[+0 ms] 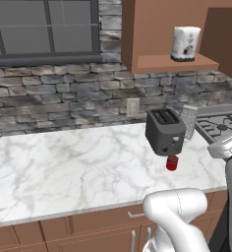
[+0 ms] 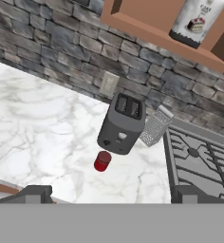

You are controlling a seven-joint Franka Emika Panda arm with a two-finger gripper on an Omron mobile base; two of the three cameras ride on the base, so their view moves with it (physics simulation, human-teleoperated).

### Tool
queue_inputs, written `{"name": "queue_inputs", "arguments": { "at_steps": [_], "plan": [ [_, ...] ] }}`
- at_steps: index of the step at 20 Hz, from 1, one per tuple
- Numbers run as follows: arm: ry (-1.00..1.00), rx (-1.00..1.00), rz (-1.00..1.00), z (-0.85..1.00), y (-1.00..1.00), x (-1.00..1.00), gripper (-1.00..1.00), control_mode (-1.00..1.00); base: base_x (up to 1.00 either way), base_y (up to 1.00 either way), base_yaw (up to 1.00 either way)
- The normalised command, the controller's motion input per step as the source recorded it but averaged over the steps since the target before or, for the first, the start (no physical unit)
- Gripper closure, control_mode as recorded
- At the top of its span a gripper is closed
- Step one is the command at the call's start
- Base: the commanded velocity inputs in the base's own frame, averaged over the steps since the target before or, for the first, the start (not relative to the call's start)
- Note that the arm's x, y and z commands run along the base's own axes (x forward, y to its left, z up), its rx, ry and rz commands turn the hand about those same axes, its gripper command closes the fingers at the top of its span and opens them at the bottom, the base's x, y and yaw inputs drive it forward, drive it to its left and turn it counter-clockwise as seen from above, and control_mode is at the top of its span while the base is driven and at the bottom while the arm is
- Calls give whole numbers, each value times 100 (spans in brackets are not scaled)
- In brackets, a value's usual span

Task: Pick the honey bottle and jam from the counter and place them in the cabinets closest to them.

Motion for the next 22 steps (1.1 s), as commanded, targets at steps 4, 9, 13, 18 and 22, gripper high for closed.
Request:
{"name": "queue_inputs", "arguments": {
  "at_steps": [4, 9, 13, 18, 22],
  "plan": [
    [0, 0, 0, 0, 0, 0, -100, 100, 23, 0, 0],
    [0, 0, 0, 0, 0, 0, -100, -100, 11, 0, 0],
    [0, 0, 0, 0, 0, 0, -100, -100, 0, 0, 0],
    [0, -1, 0, -7, 0, 0, -100, -100, 0, 0, 0],
    [0, -1, 0, -23, 0, 0, -100, -100, 0, 0, 0]
  ]
}}
